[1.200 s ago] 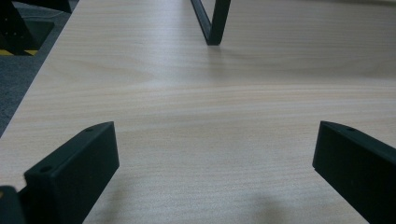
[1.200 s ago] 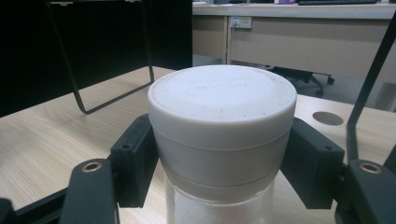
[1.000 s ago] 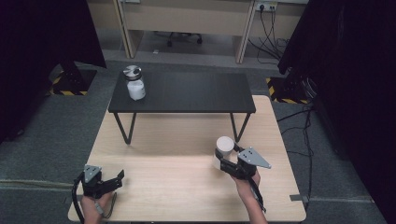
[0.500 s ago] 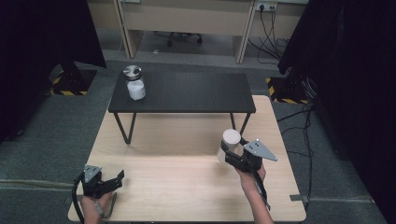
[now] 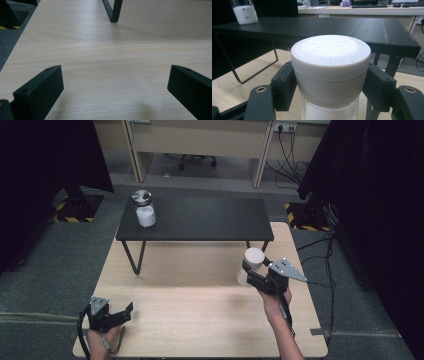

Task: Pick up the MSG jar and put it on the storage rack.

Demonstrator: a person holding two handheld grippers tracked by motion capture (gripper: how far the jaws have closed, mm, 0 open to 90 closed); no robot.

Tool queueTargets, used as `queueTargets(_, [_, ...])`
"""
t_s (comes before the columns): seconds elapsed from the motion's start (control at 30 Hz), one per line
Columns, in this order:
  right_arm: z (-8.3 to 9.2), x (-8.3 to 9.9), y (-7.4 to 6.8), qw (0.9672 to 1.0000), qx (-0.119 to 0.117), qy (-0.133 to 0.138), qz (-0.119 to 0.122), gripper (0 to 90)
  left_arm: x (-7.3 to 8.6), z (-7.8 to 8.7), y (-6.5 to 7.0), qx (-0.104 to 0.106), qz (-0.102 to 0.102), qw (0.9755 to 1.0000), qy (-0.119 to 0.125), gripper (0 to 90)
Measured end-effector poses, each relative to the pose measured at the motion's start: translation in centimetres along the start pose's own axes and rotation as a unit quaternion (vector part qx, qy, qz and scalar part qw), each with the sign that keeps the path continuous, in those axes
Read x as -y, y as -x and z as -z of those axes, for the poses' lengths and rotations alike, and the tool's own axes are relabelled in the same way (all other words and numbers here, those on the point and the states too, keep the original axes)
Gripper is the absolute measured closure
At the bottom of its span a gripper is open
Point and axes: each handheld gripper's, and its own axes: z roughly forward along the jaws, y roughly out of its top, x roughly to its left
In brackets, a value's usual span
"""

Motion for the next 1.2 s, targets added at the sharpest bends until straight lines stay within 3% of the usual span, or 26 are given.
queueTargets(0.57, [-0.2,-4.7,0.5,0.9999,-0.002,0.012,0.011,33.8,0.0,0.0,0.0,0.001,-0.001,1.0000,-0.001,0.0])
queueTargets(1.2, [-1.5,-9.4,1.8,0.9997,-0.015,0.018,0.005,33.8,-0.1,-0.1,0.0,0.004,-0.006,1.0000,-0.004,0.0])
